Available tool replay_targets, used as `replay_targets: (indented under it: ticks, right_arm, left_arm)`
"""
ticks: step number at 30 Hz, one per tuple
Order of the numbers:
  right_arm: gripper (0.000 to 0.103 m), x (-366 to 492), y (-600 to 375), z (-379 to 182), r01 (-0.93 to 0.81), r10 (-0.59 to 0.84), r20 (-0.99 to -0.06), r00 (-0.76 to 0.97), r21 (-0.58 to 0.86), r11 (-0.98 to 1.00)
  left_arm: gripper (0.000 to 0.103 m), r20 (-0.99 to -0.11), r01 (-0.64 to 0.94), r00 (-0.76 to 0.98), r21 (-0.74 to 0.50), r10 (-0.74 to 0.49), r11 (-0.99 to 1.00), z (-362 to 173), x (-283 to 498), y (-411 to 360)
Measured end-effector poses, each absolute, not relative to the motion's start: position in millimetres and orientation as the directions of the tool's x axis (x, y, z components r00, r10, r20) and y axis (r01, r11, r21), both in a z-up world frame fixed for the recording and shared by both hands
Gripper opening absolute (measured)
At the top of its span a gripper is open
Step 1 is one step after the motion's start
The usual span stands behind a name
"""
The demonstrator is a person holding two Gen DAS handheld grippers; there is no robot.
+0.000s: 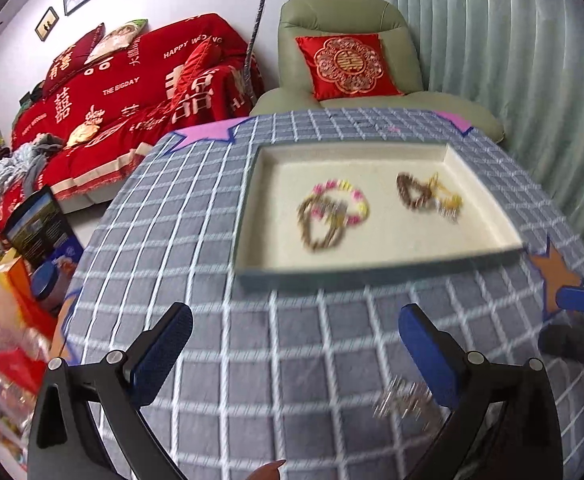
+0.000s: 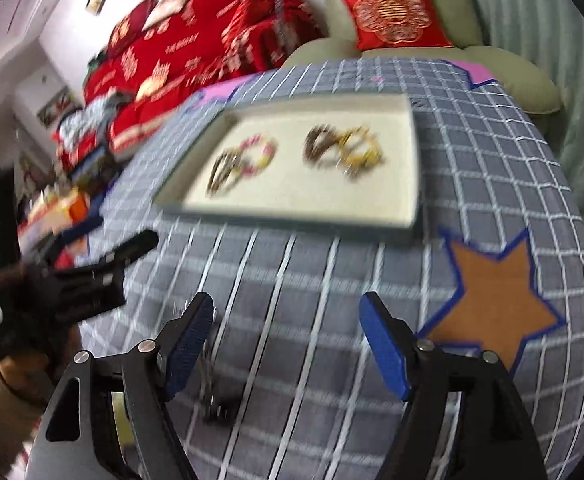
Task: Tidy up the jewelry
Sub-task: 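Withdraw both tools from the tray toward the black hair clip and silver charm, then grasp the black hair clip with the right tool while the left tool grasps a silver chain charm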
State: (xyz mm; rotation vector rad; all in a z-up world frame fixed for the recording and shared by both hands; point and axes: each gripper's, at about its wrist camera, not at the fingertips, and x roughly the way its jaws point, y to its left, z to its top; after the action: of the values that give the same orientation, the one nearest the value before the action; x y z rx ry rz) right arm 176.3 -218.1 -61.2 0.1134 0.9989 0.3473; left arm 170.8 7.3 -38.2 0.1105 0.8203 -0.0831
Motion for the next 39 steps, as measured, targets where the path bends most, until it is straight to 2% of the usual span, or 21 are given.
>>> replay_targets:
  ticks: [11,22,24,28,33,35,39]
  right_arm:
    - [0.078,120,-179,-91,-0.319,0.308,-0.843,0.441,0.173,0.932]
    - [0.077,101,-169,-97,-0.316,0.253,-0.850,0.461,0.109,0.942]
    - [0.074,101,-166,-98,-0.323,0.240,-0.850,0.469,0.088,0.942]
    - [0.060,102,-164,-101,-0.315,0.230,-0.850,0.473,0.080,0.946]
    - [0.049,106,-164,-106,-0.301,0.221,-0.848,0.481,0.077,0.950]
    - [0.037,107,-164,-107,-0.296,0.218,-0.848,0.483,0.076,0.952]
    - [0.019,109,-168,-109,-0.272,0.196,-0.846,0.495,0.063,0.960]
  left_arm:
    - [0.103,-0.774,0.111,0.633,0.066,-0.020,0.992,-68,135,29]
    - [0.103,-0.798,0.230,0.600,0.102,-0.058,0.968,-85,132,8]
    - [0.103,-0.802,0.238,0.595,0.113,-0.053,0.965,-88,134,6]
    - [0.103,-0.808,0.253,0.586,0.108,-0.063,0.962,-91,139,3]
    - [0.103,-0.809,0.269,0.583,0.104,-0.076,0.957,-91,145,-3]
    - [0.103,-0.810,0.272,0.582,0.105,-0.077,0.957,-91,147,-6]
    - [0.103,-0.809,0.278,0.584,0.115,-0.073,0.954,-90,151,-13]
